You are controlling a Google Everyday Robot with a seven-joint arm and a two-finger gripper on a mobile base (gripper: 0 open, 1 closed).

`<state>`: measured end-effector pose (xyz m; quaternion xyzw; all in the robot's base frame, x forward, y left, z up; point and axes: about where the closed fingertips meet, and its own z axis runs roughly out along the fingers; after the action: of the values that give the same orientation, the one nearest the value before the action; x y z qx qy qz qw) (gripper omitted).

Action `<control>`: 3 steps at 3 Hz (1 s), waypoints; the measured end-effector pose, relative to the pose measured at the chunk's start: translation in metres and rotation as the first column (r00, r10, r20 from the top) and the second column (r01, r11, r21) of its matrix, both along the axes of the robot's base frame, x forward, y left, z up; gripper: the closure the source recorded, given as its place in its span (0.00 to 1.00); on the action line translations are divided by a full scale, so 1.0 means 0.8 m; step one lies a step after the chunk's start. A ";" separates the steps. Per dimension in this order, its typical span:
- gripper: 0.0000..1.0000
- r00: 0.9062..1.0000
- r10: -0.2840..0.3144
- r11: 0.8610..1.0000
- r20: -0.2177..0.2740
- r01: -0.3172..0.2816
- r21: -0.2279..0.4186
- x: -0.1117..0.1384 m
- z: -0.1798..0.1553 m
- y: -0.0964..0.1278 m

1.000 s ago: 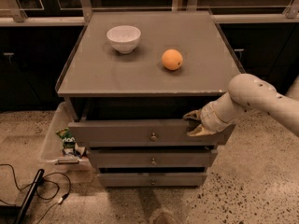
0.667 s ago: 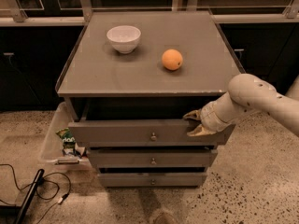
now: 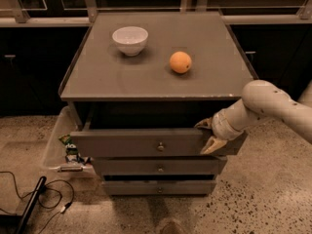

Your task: Open top drawer

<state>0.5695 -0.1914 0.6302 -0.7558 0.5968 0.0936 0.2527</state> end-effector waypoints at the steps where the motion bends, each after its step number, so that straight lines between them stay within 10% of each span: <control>1: 0.63 1.000 -0.014 1.000 -0.010 0.014 0.008 -0.011 -0.001 -0.003; 3: 1.00 0.999 -0.033 0.999 -0.002 0.033 0.018 -0.027 0.013 -0.006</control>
Offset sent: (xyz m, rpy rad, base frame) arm -0.0940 -0.0257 0.0205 0.0214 0.0293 -0.0941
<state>0.5482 -0.1962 0.6404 -0.7435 0.6085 0.0952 0.2604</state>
